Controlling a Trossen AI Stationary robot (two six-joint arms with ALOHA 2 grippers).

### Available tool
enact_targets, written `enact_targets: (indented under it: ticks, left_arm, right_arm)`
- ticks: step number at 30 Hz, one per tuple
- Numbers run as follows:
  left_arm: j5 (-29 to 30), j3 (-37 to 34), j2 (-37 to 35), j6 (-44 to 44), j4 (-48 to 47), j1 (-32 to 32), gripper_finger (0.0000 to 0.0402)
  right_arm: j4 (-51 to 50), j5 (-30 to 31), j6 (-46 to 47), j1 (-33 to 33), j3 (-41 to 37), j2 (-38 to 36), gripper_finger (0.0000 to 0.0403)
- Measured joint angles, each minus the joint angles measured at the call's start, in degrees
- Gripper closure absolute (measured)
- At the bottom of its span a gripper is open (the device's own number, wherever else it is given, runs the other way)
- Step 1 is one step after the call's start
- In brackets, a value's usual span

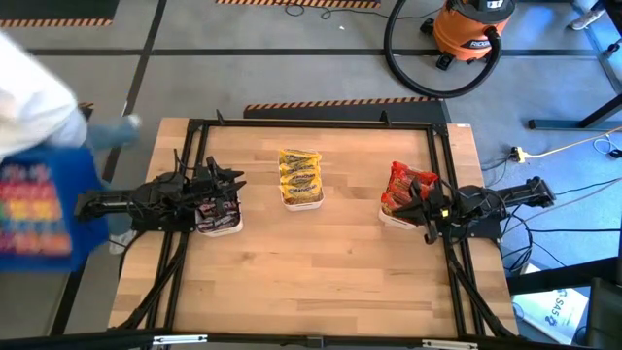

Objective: Sort Maruchan noodles
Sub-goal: Return to Home Position

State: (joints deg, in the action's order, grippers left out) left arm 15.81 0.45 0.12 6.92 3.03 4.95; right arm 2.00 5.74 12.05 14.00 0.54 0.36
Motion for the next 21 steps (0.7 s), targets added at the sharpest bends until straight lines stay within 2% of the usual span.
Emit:
enact_targets:
  ticks: [21]
  left_arm:
    - [0.0, 0.0, 0.0, 0.0, 0.0, 0.0, 0.0255]
  right_arm:
    - [-0.1, -1.7, 0.1, -0.1, 0.0, 0.0, 0.0393]
